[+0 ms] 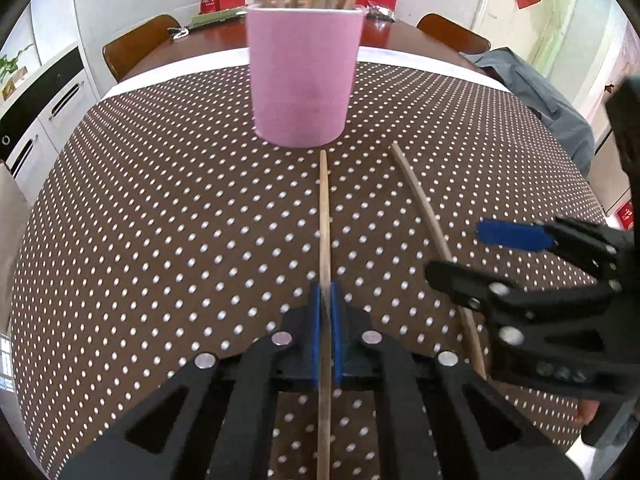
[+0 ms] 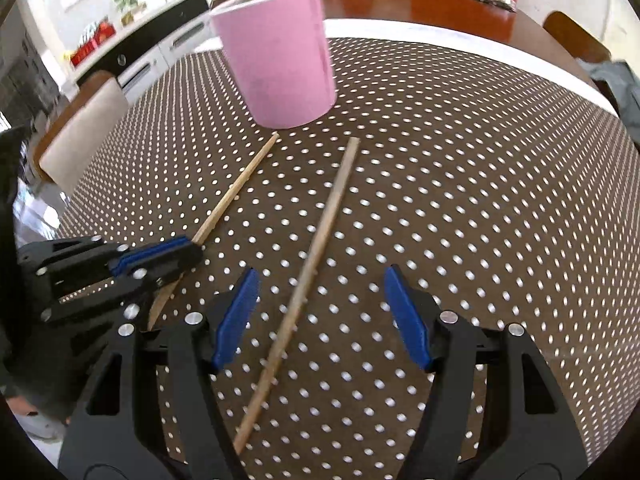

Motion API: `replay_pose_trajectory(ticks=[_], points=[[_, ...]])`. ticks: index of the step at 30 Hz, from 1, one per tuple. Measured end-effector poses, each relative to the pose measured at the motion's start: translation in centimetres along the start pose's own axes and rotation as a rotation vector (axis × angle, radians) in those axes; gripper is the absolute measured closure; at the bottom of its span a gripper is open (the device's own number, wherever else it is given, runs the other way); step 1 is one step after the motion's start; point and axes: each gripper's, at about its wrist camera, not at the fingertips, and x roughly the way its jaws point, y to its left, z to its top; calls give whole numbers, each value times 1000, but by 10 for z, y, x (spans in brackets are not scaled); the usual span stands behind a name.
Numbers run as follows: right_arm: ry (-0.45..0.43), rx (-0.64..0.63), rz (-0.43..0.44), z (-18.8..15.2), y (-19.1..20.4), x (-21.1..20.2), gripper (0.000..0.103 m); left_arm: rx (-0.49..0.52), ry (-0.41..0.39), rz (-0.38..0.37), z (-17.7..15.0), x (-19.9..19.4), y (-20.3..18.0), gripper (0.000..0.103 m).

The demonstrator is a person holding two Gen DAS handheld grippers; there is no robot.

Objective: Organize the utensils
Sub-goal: 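Close the left tool on a chopstick while the right tool grasps the other, then lift both held chopsticks over the pink cup and lower them in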

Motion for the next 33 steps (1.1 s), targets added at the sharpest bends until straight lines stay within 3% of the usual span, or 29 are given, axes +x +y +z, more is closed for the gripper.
replay_pose_trajectory(ticks=[2, 4, 9, 12, 18, 24, 28, 33], points=[[18, -64, -74, 6, 13, 6, 48, -15, 4, -10, -1, 0, 4, 97], [21, -108, -119, 9, 21, 10, 67, -23, 8, -11, -4, 2, 4, 97], [40, -117, -104, 19, 17, 11, 89, -16, 36, -4, 11, 12, 1, 96], [43, -83, -51, 22, 1, 9, 95, -9, 59, 7, 18, 16, -2, 97], [5, -16, 46, 12, -21, 2, 97, -27, 23, 3, 13, 12, 0, 97], [-100, 39, 124, -4, -45, -28, 97, 6, -104, -55, 7, -19, -7, 97], [-206, 69, 177, -9, -54, -55, 97, 12, -231, -96, 11, -51, -9, 97], [-351, 66, 203, -9, -54, -90, 97, 13, -448, -117, 21, -91, -10, 97]])
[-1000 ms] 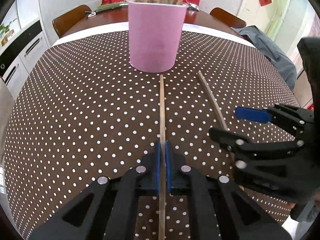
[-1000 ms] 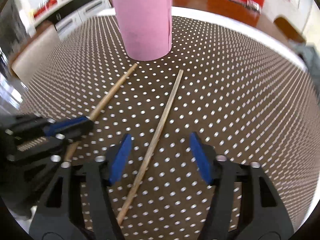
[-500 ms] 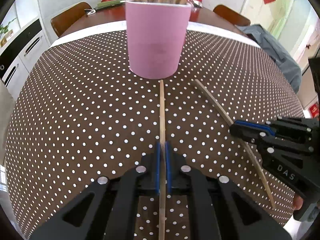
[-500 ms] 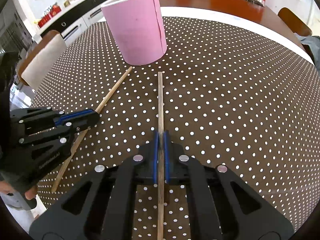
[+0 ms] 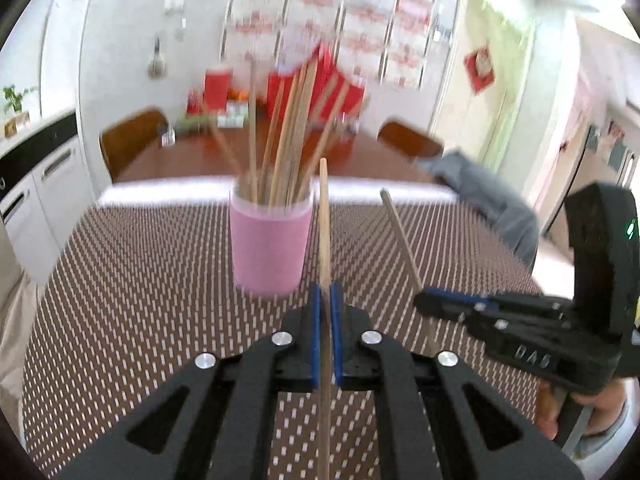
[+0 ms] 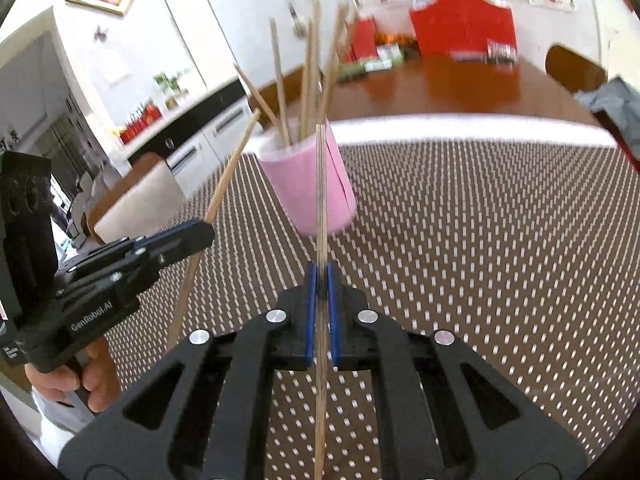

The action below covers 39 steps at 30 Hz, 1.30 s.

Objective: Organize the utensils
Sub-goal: 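Lift both held chopsticks over the pink cup and lower them in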

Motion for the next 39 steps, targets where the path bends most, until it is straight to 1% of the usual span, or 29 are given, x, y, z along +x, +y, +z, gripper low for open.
replay_pose_trajectory(ticks=[4, 5, 7, 10, 13, 15, 16, 17, 21, 27, 31, 34, 36, 39], points=[[-73, -36, 20, 11, 5, -17, 97, 18, -158, 18, 16, -16, -4, 97], [-93, -48, 25, 17, 7, -21, 97, 19, -183, 23, 23, -17, -6, 97], [-125, -66, 31, 30, 18, -21, 97, 17, -257, 37, 35, -20, -8, 97], [-171, -96, 29, 51, 28, -26, 97, 1, -347, 45, 52, -22, -10, 97], [-218, -120, 26, 69, 39, -26, 97, -23, -425, 38, 62, -29, -9, 97], [-252, -137, 22, 83, 45, -27, 97, -23, -491, 51, 71, -26, -9, 97], [-263, -145, 20, 89, 49, -27, 97, -23, -509, 58, 74, -27, -9, 97], [-274, -154, 19, 96, 51, -26, 97, -27, -522, 70, 77, -23, -8, 97], [-316, -167, 28, 123, 55, -23, 97, -35, -536, 89, 94, -3, -4, 97], [-372, -179, 24, 154, 58, -14, 97, -38, -591, 89, 119, 22, 2, 97], [-407, -173, 32, 171, 56, -9, 97, -51, -622, 94, 128, 38, 10, 97], [-415, -167, 37, 179, 53, -2, 97, -56, -641, 88, 127, 46, 14, 97], [-410, -169, 34, 181, 53, 5, 97, -49, -662, 102, 126, 54, 16, 97], [-391, -164, 29, 181, 48, 17, 97, -57, -658, 104, 125, 64, 20, 97]])
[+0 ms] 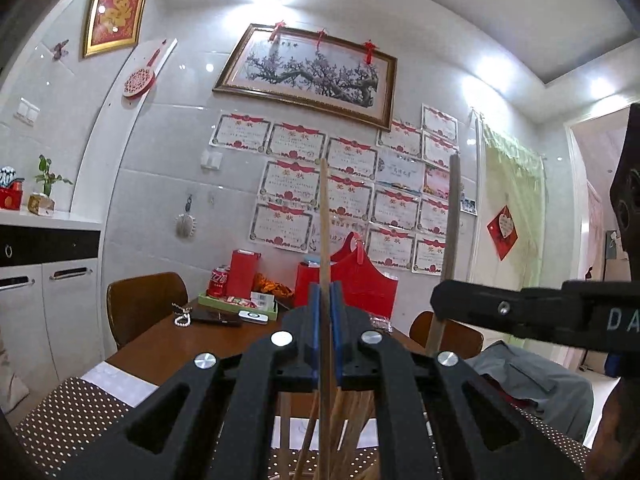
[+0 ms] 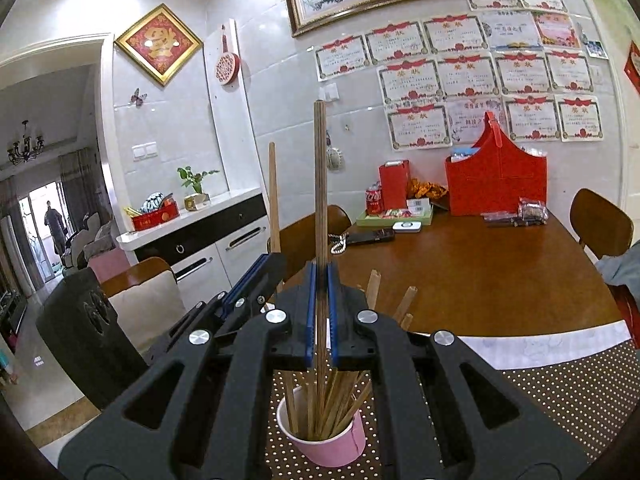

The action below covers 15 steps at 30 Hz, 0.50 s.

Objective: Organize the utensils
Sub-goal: 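Lift both held chopsticks over the pink cup and lower them in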

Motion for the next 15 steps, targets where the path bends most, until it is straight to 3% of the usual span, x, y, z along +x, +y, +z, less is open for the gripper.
replay_pose_trajectory(ticks=[15], points=[[81, 26, -38, -42, -12, 18, 97, 37, 92, -26, -39, 7, 3, 97]])
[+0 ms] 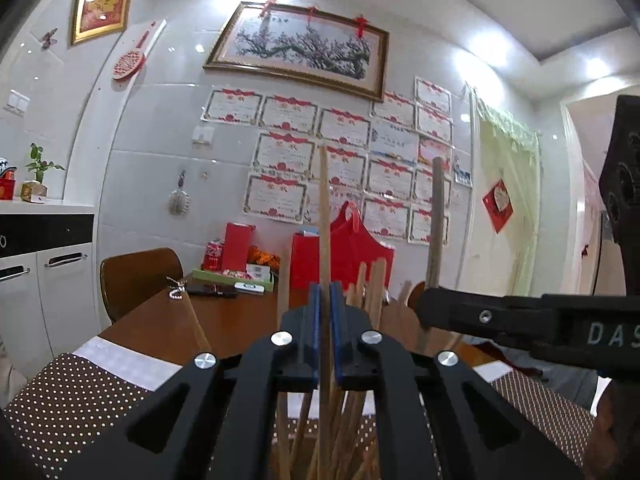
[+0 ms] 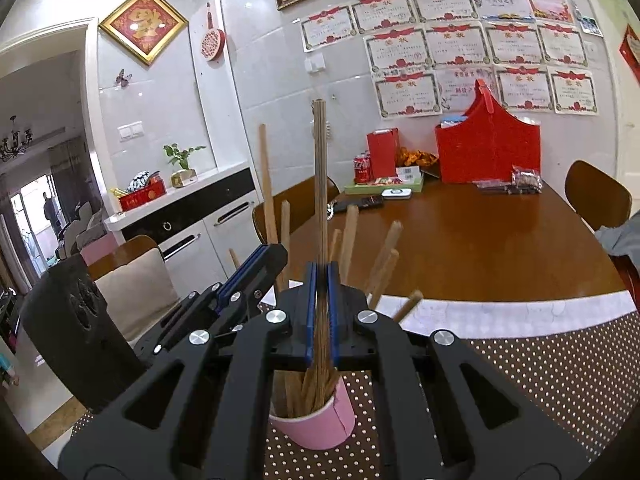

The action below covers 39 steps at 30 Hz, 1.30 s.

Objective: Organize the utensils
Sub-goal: 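Lift both held chopsticks over the pink cup and lower them in, then open the left tool then the right tool to release chopsticks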

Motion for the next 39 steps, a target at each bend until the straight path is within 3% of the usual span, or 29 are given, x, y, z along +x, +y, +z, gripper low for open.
replay_pose_trajectory(ticks=[2, 3, 4, 5, 8, 16, 37, 39], points=[[4, 7, -10, -4, -2, 0, 97, -3, 17, -6, -1, -1, 1, 96], [5, 8, -15, -5, -3, 0, 97, -6, 28, -12, -1, -2, 2, 91], [8, 12, -19, -7, -4, 0, 97, -6, 37, -12, 0, -2, 1, 77], [9, 16, -21, -8, -4, -1, 97, -3, 43, -10, 0, -4, 1, 73], [13, 25, -27, -11, -6, -1, 97, 22, 52, -10, 0, -11, 0, 73], [27, 11, -55, -20, 3, -2, 97, 29, 114, 26, 2, -26, 9, 50], [73, -10, -126, -52, 26, 2, 96, 85, 252, 125, -3, -62, 29, 43], [72, -4, -134, -53, 26, -2, 92, 77, 266, 129, -3, -66, 31, 43]])
